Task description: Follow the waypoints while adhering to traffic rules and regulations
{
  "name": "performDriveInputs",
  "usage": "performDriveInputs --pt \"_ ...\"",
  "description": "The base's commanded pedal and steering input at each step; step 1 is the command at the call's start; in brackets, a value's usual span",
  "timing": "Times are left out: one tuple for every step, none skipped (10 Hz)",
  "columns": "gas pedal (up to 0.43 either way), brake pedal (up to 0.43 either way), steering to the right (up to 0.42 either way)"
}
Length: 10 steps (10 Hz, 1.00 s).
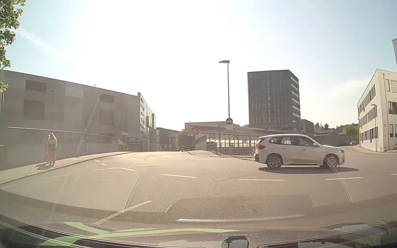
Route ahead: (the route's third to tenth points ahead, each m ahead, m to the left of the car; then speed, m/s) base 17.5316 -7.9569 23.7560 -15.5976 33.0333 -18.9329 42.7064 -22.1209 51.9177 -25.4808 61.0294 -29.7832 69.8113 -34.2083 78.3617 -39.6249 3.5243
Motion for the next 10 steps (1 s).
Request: performDriveInputs --pt "0.000 0.000 0.189" --pt "0.000 0.000 0.187" --pt "0.000 0.000 0.187" --pt "0.000 0.000 0.193" --pt "0.000 0.000 0.213" --pt "0.000 0.000 0.239" --pt "0.000 0.000 0.258" --pt "0.000 0.000 0.280" --pt "0.000 0.000 0.298" --pt "0.000 0.000 0.314"
